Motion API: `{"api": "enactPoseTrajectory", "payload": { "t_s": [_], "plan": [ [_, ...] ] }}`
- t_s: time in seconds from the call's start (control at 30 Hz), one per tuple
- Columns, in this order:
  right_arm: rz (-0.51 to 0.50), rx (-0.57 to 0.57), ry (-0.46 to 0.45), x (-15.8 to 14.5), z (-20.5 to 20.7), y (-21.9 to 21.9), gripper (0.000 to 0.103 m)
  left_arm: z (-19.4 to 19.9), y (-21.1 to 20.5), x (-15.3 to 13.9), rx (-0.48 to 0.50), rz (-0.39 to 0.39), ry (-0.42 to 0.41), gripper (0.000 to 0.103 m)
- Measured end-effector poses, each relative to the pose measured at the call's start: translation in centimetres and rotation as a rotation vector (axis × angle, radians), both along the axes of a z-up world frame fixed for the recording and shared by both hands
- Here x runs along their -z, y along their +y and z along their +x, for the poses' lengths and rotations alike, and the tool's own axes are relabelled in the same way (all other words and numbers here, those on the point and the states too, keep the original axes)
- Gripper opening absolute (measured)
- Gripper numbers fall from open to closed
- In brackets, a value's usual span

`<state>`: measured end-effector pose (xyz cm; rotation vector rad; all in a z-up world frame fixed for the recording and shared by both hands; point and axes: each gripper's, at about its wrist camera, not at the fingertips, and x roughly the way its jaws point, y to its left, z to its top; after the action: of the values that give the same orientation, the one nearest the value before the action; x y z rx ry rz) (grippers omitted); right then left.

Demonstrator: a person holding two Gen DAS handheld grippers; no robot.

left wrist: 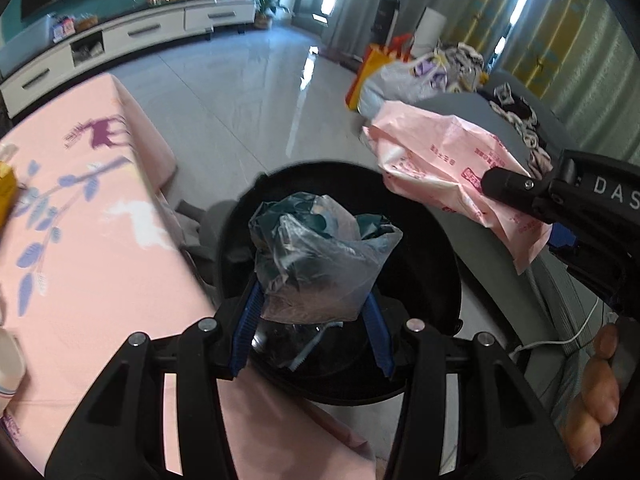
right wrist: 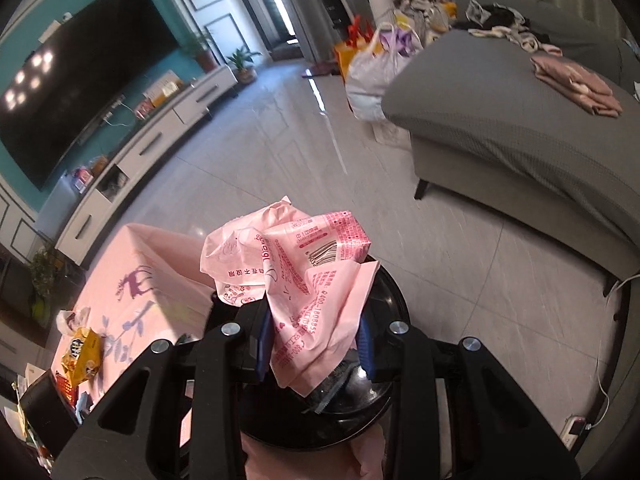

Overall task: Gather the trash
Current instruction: 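Carry the black bag and pink bag over the black trash bin, then open both tools to drop the bags into the bin, then move both tools back to the table and grasp the blue cloth with the left tool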

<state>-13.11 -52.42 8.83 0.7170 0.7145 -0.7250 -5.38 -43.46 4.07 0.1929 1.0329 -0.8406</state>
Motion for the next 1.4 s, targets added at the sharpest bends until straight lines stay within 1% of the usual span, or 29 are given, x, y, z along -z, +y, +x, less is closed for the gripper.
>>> {"api": "enactPoseTrajectory", "payload": {
  "t_s": [0.1,0.23,0.33,0.4,0.43,0.5,0.57,0.6,0.67,0.7,0.77,0.9,0.93,1.0,1.07,1.13,1.3,1.4],
  "plan": [
    [0.024,0.007,0.028,0.9,0.5,-0.7,0.035,0.2,-1.0,1.3,0.023,0.033,0.025,0.049],
    [0.063,0.028,0.072,2.3,1.3,-1.6,0.036,0.3,-1.9,2.4,0.055,0.073,0.03,0.05],
    [0.073,0.035,0.11,3.1,1.8,-1.8,0.036,0.2,-2.4,3.1,0.073,0.095,0.042,0.05],
    [0.072,0.039,0.135,3.3,1.9,-1.8,0.038,0.2,-2.6,3.5,0.081,0.097,0.061,0.051],
    [0.064,0.045,0.145,3.3,1.8,-1.8,0.042,0.1,-2.6,3.6,0.078,0.099,0.06,0.052],
    [0.048,0.057,0.14,2.8,1.7,-1.7,0.049,-0.1,-2.7,3.6,0.086,0.1,0.057,0.056],
    [0.039,0.052,0.125,2.4,1.6,-1.5,0.061,-0.2,-2.5,3.3,0.093,0.093,0.049,0.067],
    [0.036,0.051,0.122,2.3,1.4,-1.4,0.063,-0.3,-2.3,3.0,0.097,0.085,0.042,0.069],
    [0.016,0.05,0.114,1.8,1.4,-1.1,0.07,-0.4,-2.1,2.3,0.096,0.077,0.027,0.08],
    [0.006,0.052,0.11,1.5,1.3,-1.0,0.072,-0.4,-1.9,2.0,0.093,0.072,0.019,0.082],
    [-0.019,0.059,0.093,0.6,1.2,-0.6,0.078,-0.3,-0.9,0.9,0.077,0.051,-0.001,0.09],
    [-0.072,0.049,0.054,-1.1,1.2,0.6,0.088,0.4,2.3,-1.4,0.011,0.002,-0.042,0.098],
    [-0.098,0.042,0.042,-1.8,1.3,1.2,0.092,0.6,3.0,-1.8,-0.004,-0.007,-0.049,0.098],
    [-0.143,0.032,0.025,-2.8,1.5,2.3,0.095,1.0,5.2,-3.1,-0.051,-0.037,-0.077,0.1],
    [-0.181,0.016,0.003,-4.0,1.7,3.4,0.1,1.6,7.5,-4.4,-0.104,-0.058,-0.105,0.1],
    [-0.215,-0.009,-0.026,-5.2,2.1,4.7,0.1,2.0,9.9,-5.7,-0.149,-0.076,-0.125,0.1],
    [-0.274,-0.094,-0.107,-7.9,3.1,8.6,0.1,2.7,17.6,-9.7,-0.291,-0.149,-0.194,0.1],
    [-0.32,-0.156,-0.167,-9.7,3.9,11.9,0.1,2.9,22.6,-11.6,-0.387,-0.159,-0.237,0.1]
  ]
}}
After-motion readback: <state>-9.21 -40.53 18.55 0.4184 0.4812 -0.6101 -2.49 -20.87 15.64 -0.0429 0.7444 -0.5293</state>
